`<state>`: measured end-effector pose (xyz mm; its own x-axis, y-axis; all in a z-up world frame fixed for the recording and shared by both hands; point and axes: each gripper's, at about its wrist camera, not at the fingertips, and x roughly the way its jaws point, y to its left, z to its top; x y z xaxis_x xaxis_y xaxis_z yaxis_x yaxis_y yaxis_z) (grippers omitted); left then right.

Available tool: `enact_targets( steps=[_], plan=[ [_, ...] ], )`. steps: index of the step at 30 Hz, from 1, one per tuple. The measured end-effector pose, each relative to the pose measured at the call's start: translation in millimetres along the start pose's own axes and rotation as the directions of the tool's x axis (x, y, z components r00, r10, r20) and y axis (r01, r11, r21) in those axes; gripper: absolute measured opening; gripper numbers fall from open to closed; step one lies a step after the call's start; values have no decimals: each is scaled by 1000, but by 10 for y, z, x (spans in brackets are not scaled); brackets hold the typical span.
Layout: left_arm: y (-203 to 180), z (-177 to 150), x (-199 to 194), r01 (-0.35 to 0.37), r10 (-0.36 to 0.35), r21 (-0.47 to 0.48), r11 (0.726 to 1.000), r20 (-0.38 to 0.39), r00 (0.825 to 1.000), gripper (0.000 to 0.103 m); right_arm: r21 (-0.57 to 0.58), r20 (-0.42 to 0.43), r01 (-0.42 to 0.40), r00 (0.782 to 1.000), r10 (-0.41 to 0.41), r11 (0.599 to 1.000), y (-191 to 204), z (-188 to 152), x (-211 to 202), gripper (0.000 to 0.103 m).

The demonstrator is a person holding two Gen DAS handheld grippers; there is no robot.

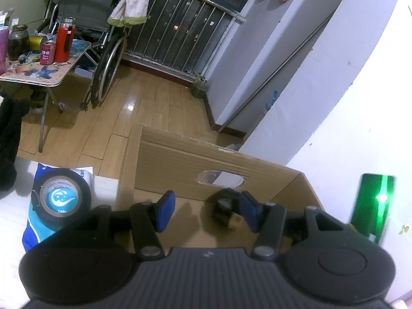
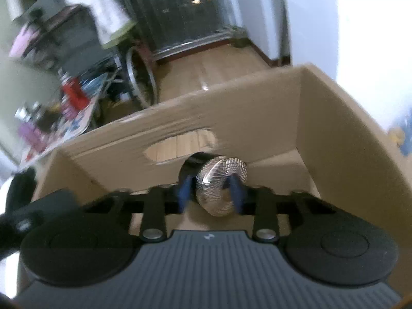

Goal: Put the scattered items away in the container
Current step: 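Turn the jar lid-up on the box floor and open the right gripper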

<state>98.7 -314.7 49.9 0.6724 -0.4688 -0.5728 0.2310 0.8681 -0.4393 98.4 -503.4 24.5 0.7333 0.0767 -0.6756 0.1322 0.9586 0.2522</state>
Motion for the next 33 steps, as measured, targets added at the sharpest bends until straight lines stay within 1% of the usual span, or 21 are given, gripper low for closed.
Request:
enact_targets(
  steps=[1,2,3,6,7,9,10,11,12,13,16,17,20,22,23,24,25,26,28,31,33],
  plan=[
    [6,7,-12,-2,2,-2,1000,0,1000,56,-57,11,18,1000,-17,998,47,19,-73,5],
    [3,6,-19,-5,5,-1,1000,1,1000,56,-130,14,45,999,-44,990,105,45,-114,1],
    [-2,5,-27,-8,8,4,1000,1,1000,56,-158,-2,44,999,-45,986,107,75,-116,1],
    [-4,3,-60,-4,4,9,1000,0,1000,56,-74,-57,15,998,-19,997,-54,181,-99,1],
    [9,7,-66,2,-2,3,1000,0,1000,56,-30,-66,-6,998,4,1000,-116,195,-101,5],
    [27,13,-72,6,-6,-8,1000,3,1000,57,52,-77,-49,996,53,997,-208,177,-106,7],
    [26,14,-71,3,-3,-7,1000,4,1000,57,68,-78,-73,994,78,995,-228,163,-117,17],
    [18,13,-66,0,0,-4,1000,4,1000,57,72,-80,-85,993,90,994,-228,150,-124,34],
    [12,12,-61,-2,2,0,1000,3,1000,57,73,-84,-80,993,86,994,-216,136,-114,43],
    [9,11,-60,-3,3,-1,1000,4,1000,57,77,-86,-70,993,77,995,-192,121,-98,54],
    [10,9,-56,-1,1,-3,1000,5,1000,57,116,-78,-73,994,82,991,-110,89,-3,57],
    [8,9,-55,-2,2,-4,1000,6,1000,57,130,-79,-71,994,81,989,-103,78,43,59],
    [11,9,-55,-3,3,-3,1000,6,1000,57,139,-73,-21,997,31,990,-64,19,194,62],
    [9,10,-50,-7,7,-5,1000,8,1000,57,160,-85,9,996,4,987,-75,-27,331,61],
    [7,8,-46,-9,9,-4,1000,8,1000,57,181,-80,10,997,5,984,-102,-54,377,61],
    [5,9,-42,-9,9,-4,1000,9,1000,57,199,-59,17,998,-6,980,-123,-75,392,59],
    [4,9,-41,-9,9,-4,1000,9,1000,57,195,-47,43,998,-34,980,-117,-89,400,54],
    [5,9,-42,-9,9,-4,1000,8,1000,57,142,-41,86,996,-81,986,-61,-83,402,48],
    [4,9,-43,-8,9,-4,1000,9,1000,57,5,-33,160,987,-160,987,72,-78,397,47],
    [-1,10,-39,-7,7,-7,1000,10,1000,57,-76,-52,168,984,-172,983,113,-90,374,46],
    [-5,10,-36,-9,9,-7,1000,10,1000,57,-142,-49,193,978,-201,971,136,-95,339,46]
  ],
)
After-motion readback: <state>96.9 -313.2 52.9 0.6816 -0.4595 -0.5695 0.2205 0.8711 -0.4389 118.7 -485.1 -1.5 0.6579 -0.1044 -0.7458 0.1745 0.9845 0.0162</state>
